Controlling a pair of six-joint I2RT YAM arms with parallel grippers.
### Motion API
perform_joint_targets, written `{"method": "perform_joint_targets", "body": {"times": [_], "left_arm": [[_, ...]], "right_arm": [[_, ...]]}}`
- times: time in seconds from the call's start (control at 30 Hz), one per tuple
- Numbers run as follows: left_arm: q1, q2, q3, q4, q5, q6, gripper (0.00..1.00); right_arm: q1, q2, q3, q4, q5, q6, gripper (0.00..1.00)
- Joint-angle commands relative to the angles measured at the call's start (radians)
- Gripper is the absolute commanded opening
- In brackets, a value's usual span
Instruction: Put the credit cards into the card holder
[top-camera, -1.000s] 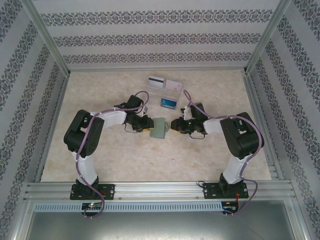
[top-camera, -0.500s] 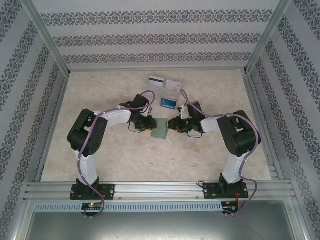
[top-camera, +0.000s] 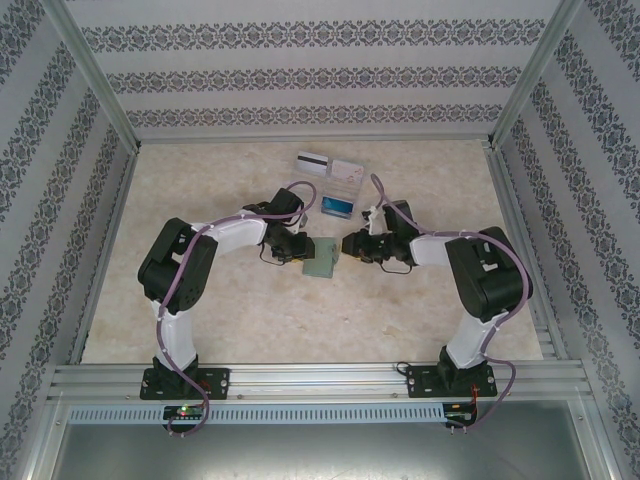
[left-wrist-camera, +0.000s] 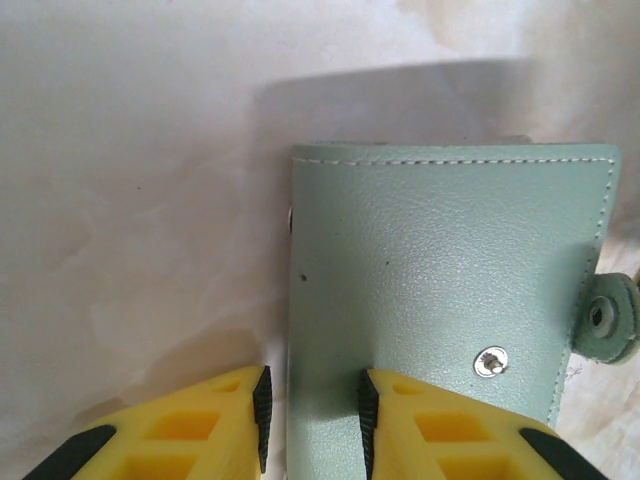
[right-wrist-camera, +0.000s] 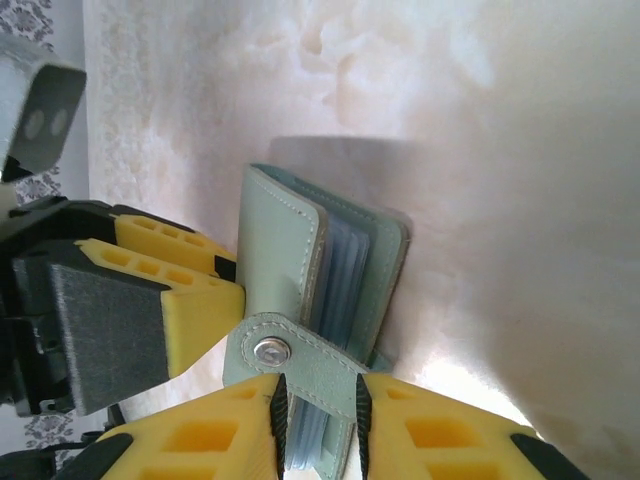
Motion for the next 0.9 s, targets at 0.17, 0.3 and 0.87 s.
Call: {"method": "perform_joint_targets", "body": {"times": [0.17, 0.3, 0.87], "left_arm": [[-0.049, 0.064, 0.011, -0.089, -0.046, 0.026, 0.31], [-0.059, 0.063, -0.001, -0.095, -0.058, 0.024, 0.31], [-0.154, 0.153, 0.124, -0.306, -0.273, 0.061, 0.31]], "right_arm": [[0.000, 0.032, 0.041, -0.050, -0.039, -0.026, 0.28], [0.017, 0.033, 0.084, -0.098, -0.037, -0.057, 0.28], [0.039, 0.037, 0.122, -0.228, 0.018, -0.123, 0.28]]}}
